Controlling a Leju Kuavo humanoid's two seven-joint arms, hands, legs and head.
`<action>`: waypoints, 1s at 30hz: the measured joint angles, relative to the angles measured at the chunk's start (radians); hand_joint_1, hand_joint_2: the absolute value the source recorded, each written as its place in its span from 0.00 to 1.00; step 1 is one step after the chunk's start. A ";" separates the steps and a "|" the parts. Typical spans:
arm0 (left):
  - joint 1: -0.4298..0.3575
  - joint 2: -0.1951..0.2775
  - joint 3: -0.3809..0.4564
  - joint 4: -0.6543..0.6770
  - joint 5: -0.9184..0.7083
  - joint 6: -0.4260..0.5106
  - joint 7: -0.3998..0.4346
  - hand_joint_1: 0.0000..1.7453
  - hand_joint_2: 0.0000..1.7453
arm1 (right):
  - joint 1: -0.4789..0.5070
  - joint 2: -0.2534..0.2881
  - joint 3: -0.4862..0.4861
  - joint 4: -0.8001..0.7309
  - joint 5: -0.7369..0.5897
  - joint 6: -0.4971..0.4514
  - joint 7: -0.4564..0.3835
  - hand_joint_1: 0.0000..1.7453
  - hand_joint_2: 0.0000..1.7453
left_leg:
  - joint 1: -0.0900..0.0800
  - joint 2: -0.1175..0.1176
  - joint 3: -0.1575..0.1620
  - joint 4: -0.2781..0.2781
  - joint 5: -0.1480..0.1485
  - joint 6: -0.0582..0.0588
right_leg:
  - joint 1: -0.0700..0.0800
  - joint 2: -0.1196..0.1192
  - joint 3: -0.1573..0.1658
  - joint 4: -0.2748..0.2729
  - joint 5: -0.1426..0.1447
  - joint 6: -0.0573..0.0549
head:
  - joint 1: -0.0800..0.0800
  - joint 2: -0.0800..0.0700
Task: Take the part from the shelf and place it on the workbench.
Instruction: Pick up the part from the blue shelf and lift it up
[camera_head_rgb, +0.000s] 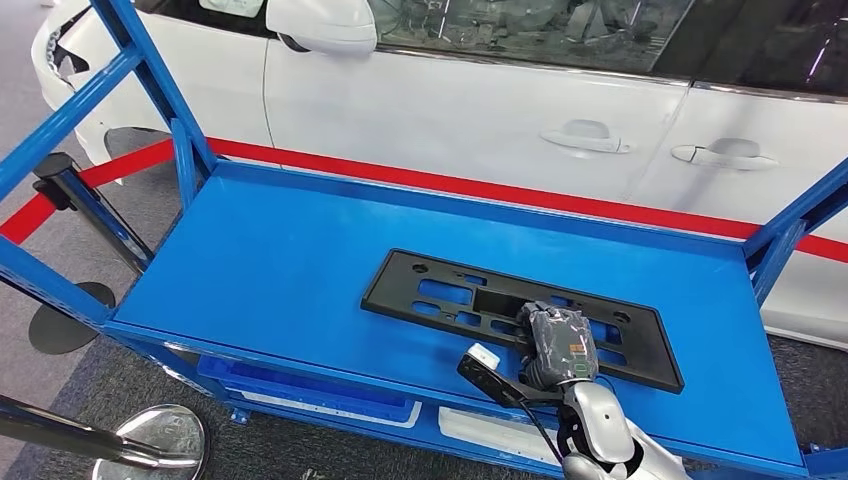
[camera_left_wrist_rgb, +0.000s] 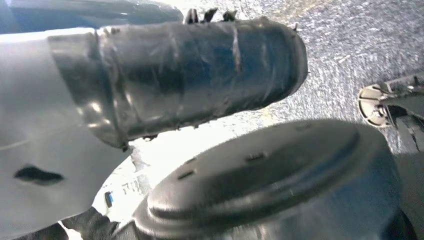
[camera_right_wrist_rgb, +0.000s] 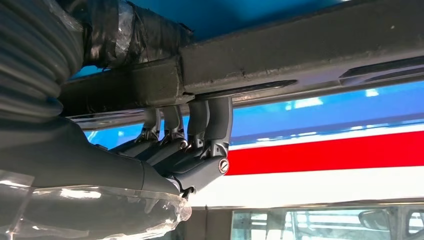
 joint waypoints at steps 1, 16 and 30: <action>0.000 0.000 -0.002 0.000 0.000 0.000 -0.003 0.00 0.00 | 0.000 0.001 0.000 0.000 0.002 0.001 0.000 1.00 1.00 | 0.000 0.000 0.000 0.000 0.000 0.001 | 0.000 0.000 0.000 -0.001 0.000 0.002 | 0.000 0.000; 0.000 0.000 -0.005 0.000 0.015 0.008 -0.049 0.00 1.00 | 0.020 -0.006 0.000 -0.082 0.024 0.003 0.033 1.00 1.00 | 0.002 0.001 0.004 -0.002 -0.001 0.003 | -0.001 0.001 0.000 -0.002 0.000 0.015 | -0.001 0.000; -0.001 0.000 -0.005 0.000 0.030 0.052 -0.057 0.00 1.00 | 0.082 -0.086 -0.029 -0.396 -0.045 -0.044 0.095 1.00 1.00 | 0.002 0.002 0.006 -0.006 -0.001 0.002 | -0.001 0.002 0.000 -0.002 -0.001 0.016 | -0.001 0.000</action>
